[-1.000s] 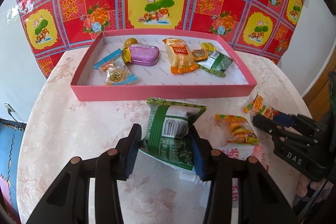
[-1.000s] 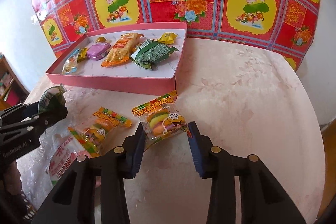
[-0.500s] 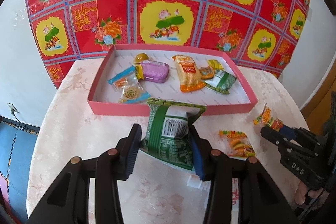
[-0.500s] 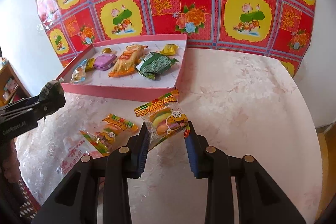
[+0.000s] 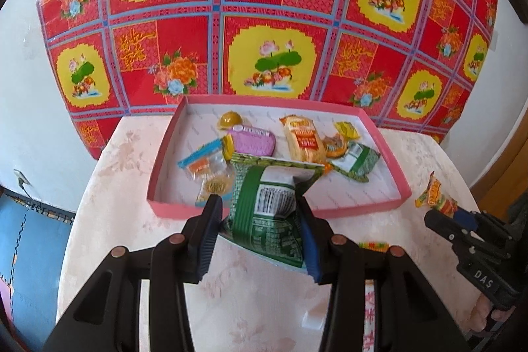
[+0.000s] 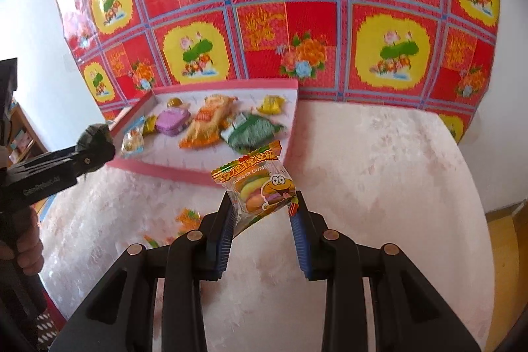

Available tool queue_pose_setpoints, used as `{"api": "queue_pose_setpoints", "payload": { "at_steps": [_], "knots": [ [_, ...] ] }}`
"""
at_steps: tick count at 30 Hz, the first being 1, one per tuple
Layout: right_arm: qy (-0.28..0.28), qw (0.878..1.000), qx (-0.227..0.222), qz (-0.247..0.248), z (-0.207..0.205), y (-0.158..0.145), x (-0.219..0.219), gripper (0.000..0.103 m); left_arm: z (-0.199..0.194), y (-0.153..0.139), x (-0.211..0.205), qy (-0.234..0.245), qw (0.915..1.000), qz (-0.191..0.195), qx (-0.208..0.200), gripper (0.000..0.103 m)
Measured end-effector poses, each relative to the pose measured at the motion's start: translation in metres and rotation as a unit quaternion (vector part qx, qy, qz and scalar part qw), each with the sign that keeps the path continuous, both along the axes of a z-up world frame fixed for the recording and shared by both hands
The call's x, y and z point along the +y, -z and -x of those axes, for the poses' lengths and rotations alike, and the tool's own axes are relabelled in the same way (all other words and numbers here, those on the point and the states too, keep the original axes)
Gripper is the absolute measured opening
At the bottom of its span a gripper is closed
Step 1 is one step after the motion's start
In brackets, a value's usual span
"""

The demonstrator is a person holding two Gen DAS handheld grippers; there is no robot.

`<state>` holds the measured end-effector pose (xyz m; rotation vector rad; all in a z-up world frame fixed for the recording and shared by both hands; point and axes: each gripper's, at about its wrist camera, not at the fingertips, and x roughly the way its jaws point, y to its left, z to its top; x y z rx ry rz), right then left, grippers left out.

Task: Organize snacks
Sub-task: 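Lift and carry the green bag and gummy packet over the pink tray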

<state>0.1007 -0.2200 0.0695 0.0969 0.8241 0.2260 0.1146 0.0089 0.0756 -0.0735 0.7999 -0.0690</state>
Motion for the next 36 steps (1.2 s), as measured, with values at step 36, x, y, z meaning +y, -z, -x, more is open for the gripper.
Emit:
{"api": "queue_pose_setpoints", "payload": {
  "at_steps": [36],
  "knots": [
    [-0.032,0.993,0.053,0.104,-0.076,0.039,0.031,0.033,-0.074,0.039,-0.016,-0.009,0.9967,-0.003,0.08,0.047]
  ]
}}
